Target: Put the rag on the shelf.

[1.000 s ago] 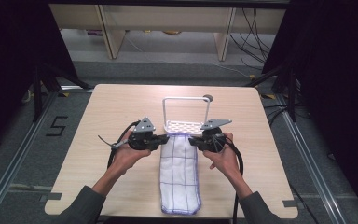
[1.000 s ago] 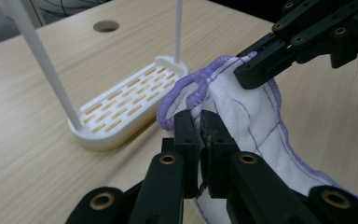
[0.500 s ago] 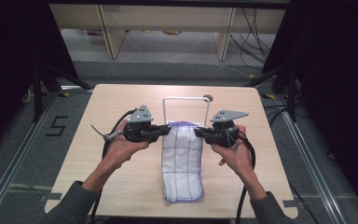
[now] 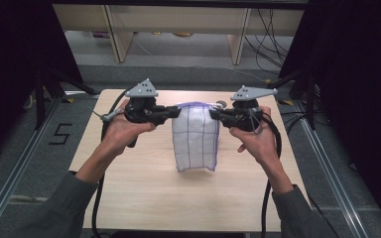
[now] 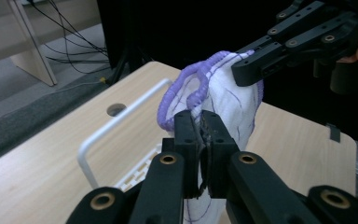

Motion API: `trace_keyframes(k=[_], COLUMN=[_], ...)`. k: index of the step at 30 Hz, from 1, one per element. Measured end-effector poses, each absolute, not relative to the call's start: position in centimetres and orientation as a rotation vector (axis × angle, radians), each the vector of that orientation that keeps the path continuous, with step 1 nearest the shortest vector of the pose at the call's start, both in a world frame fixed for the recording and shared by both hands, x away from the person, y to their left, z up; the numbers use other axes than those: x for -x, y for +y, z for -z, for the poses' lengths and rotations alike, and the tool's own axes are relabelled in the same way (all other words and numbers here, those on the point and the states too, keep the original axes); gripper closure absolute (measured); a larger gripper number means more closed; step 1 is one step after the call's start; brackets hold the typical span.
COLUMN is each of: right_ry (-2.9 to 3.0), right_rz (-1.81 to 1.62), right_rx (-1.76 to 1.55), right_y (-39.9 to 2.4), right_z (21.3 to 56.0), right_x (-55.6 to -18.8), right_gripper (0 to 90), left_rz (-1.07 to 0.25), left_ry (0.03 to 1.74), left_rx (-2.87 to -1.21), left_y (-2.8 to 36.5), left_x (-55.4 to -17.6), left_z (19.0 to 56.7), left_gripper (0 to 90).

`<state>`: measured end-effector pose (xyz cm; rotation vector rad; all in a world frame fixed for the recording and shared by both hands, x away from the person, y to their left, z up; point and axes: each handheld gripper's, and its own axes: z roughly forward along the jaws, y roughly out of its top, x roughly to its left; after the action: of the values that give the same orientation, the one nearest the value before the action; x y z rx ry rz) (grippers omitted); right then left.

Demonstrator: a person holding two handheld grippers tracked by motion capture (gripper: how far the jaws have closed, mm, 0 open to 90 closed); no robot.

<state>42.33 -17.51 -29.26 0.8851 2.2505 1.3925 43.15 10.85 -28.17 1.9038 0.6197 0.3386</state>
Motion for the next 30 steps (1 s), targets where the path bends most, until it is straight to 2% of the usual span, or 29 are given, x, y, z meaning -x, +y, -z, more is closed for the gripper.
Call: trace_keyframes(k=[10,30], right_ry=[2.22,2.134], right_rz=[-1.373,-1.384], right_rx=[-0.942,-1.05], right_y=[-17.6,-17.8], right_z=[26.4,25.2], right_x=[-46.1,-51.6], right_gripper=[86.5,86.4], left_rz=[-0.38,-0.456], left_ry=[0.676,0.74], left_rx=[-1.912,-1.848], left_y=[10.0,8.5], left_x=[-47.0,-53.2], left_z=[26.0,24.2], left_gripper=[85.8,85.7])
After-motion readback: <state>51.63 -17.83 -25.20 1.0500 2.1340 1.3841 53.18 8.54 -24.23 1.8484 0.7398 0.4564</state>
